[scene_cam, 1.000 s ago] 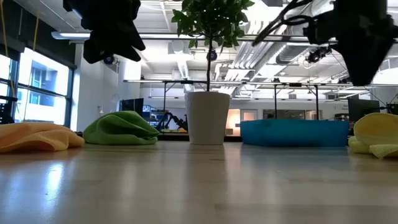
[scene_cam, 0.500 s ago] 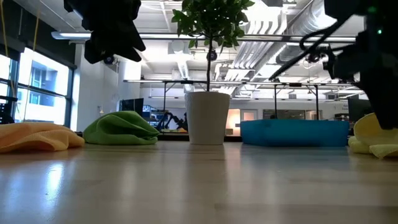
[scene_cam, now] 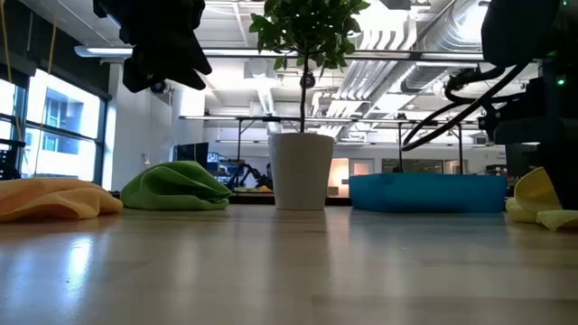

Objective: Sort microfiber towel by color & place in baskets
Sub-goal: Fold the yellow towel

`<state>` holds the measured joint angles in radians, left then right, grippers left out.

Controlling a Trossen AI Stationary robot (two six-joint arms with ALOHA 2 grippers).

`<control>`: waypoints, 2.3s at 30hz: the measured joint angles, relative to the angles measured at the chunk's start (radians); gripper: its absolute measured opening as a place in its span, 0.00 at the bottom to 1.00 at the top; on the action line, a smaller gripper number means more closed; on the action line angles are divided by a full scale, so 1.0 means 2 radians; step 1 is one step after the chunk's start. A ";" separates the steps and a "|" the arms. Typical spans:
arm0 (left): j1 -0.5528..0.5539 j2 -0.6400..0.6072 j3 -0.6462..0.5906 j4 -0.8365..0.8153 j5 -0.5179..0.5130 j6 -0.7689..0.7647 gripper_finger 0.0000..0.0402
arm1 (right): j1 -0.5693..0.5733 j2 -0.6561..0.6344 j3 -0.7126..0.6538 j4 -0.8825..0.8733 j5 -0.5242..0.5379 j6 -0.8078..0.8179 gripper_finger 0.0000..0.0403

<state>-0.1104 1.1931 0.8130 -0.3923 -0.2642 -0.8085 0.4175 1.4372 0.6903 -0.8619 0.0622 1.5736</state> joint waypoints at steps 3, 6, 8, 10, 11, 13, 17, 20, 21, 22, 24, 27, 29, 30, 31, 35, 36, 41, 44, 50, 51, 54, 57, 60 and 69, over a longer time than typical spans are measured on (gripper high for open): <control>0.000 0.000 0.000 0.000 0.000 0.000 0.27 | 0.000 0.000 0.000 0.003 0.004 -0.010 0.04; 0.000 0.000 0.000 0.000 0.000 0.000 0.27 | 0.000 0.000 0.000 0.007 0.004 -0.027 0.02; 0.000 0.000 0.000 0.000 0.000 0.000 0.27 | 0.000 0.000 0.000 0.007 0.004 -0.028 0.02; 0.000 0.000 0.000 0.000 0.000 0.000 0.27 | 0.001 0.000 0.007 0.006 0.003 -0.039 0.01; 0.000 0.000 0.000 0.000 0.000 0.000 0.27 | 0.001 0.000 0.012 0.007 0.003 -0.048 0.01; 0.000 0.000 0.000 0.000 0.000 0.000 0.27 | 0.001 0.000 0.025 0.007 0.003 -0.070 0.01; 0.000 0.000 0.000 0.000 0.000 0.000 0.27 | 0.001 0.000 0.059 0.005 0.003 -0.126 0.00; 0.000 0.000 0.000 0.001 0.000 0.000 0.27 | 0.001 0.000 0.093 -0.006 0.003 -0.168 0.00; 0.000 0.000 0.000 0.003 0.000 0.000 0.27 | 0.001 0.000 0.104 -0.013 0.003 -0.183 0.00; 0.000 0.000 0.000 0.006 0.000 0.002 0.27 | 0.001 0.000 0.117 -0.019 0.003 -0.198 0.00; -0.001 0.000 0.000 0.020 0.000 0.023 0.27 | 0.001 0.000 0.141 -0.031 0.006 -0.233 0.00; -0.007 0.000 0.000 0.053 0.000 0.070 0.27 | 0.001 0.000 0.176 -0.040 0.018 -0.294 0.00; -0.013 0.000 0.000 0.079 0.000 0.111 0.27 | 0.001 0.000 0.197 -0.038 0.022 -0.346 0.00; -0.016 0.000 0.000 0.091 0.000 0.134 0.27 | 0.001 0.000 0.207 -0.037 0.025 -0.373 0.00; -0.019 0.000 0.000 0.104 0.000 0.157 0.27 | 0.001 0.000 0.216 -0.035 0.029 -0.398 0.00; -0.028 0.000 0.000 0.153 0.000 0.226 0.27 | 0.001 0.000 0.250 -0.020 0.047 -0.479 0.00; -0.030 0.000 0.000 0.164 0.000 0.238 0.27 | 0.000 0.000 0.257 -0.018 0.049 -0.496 0.00; -0.032 0.000 0.000 0.209 0.000 0.272 0.27 | -0.006 0.000 0.296 -0.012 0.069 -0.562 0.00; -0.031 0.000 0.000 0.222 0.000 0.279 0.27 | -0.013 0.000 0.311 -0.006 0.070 -0.627 0.00; -0.026 0.000 0.000 0.237 0.000 0.279 0.27 | -0.039 0.000 0.325 0.045 0.065 -0.803 0.00; -0.026 0.000 0.000 0.239 0.000 0.279 0.27 | -0.044 0.000 0.325 0.061 0.060 -0.837 0.00; -0.026 0.000 0.000 0.250 0.000 0.279 0.27 | -0.052 0.000 0.325 0.109 0.054 -0.936 0.00; -0.026 0.013 0.000 0.283 -0.001 0.279 0.27 | -0.060 0.004 0.326 0.164 0.029 -1.007 0.00; -0.023 0.031 0.001 0.332 -0.003 0.281 0.27 | -0.066 0.011 0.326 0.190 0.000 -1.062 0.00; -0.009 0.080 0.000 0.381 0.073 0.261 0.32 | -0.083 0.020 0.326 0.195 -0.033 -1.088 0.00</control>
<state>-0.1291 1.3521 0.8131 0.3699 -0.1175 -0.2865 0.2517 1.4776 1.3415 -0.4721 -0.0043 -0.6025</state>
